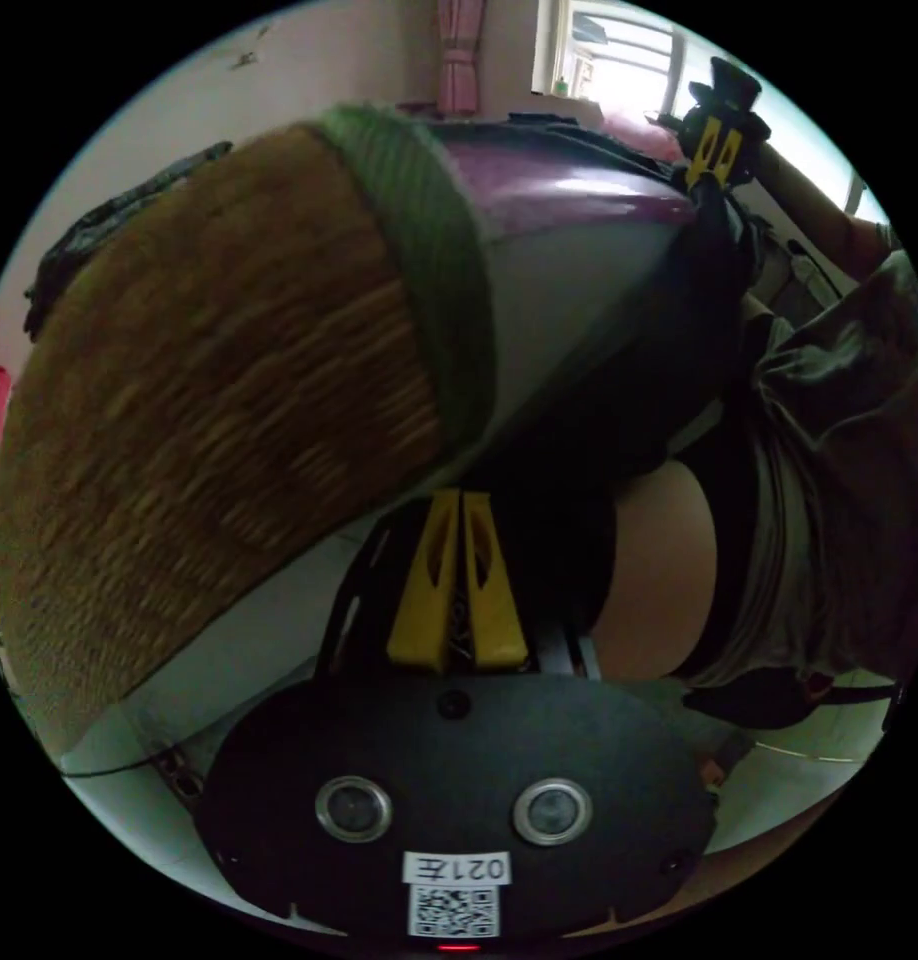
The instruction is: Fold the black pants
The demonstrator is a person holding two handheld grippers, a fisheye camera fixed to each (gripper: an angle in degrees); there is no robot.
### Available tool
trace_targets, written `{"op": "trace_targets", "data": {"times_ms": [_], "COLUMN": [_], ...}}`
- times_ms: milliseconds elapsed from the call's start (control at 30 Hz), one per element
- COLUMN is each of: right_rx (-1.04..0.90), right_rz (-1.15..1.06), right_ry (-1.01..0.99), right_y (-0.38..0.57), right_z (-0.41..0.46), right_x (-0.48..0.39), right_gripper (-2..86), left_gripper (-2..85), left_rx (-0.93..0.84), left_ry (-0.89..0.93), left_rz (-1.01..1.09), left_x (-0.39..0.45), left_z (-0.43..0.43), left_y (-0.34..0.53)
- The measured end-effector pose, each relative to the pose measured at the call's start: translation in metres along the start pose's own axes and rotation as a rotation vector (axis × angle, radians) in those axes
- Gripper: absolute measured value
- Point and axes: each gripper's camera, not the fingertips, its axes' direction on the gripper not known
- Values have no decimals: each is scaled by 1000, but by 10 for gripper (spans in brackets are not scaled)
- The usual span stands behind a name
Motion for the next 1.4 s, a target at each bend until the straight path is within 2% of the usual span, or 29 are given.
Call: {"op": "trace_targets", "data": {"times_ms": [100, 267, 467, 600, 667, 800, 867, 933, 1033, 1067, 1167, 1233, 1400], "right_rx": [78, 263, 376, 356, 323, 178, 114, 135, 169, 206, 224, 186, 46], "right_rz": [-24, -57, -26, 86, 195, 315, 347, 363, 395, 426, 524, 558, 639], "right_ry": [-23, -117, -85, -56, -51, -12, 35, 61, 124, 158, 244, 260, 248], "right_y": [4, 22, 24, 14, 6, -12, -18, -14, 5, 18, 50, 67, 113], "right_z": [-13, -60, -96, -85, -62, -10, 10, 6, -14, -25, -40, -39, -29], "right_x": [0, 10, 45, 87, 122, 157, 163, 161, 158, 161, 183, 206, 278], "right_gripper": [-5, -7, -7, -6, -3, 11, 37, 46, 55, 58, 69, 105, 134], "left_gripper": [-9, -10, -10, -10, -10, -10, -10, -10, -8, -7, -1, 16, 75], "left_rx": [113, 287, 199, 32, -146, -337, -232, -214, -229, -177, -14, 30, -23], "left_ry": [-38, -207, -411, -391, -282, -159, -142, -134, -296, -293, -177, -178, -293], "left_rz": [-25, 17, 89, 108, 57, -38, -88, -131, -207, -223, -172, -123, -39], "left_x": [10, 57, 66, 7, -51, -116, -135, -149, -164, -166, -156, -148, -152], "left_z": [-57, -205, -283, -260, -207, -112, -108, -115, -129, -138, -150, -147, -112], "left_y": [17, 26, -52, -116, -154, -175, -176, -169, -151, -146, -155, -172, -226]}}
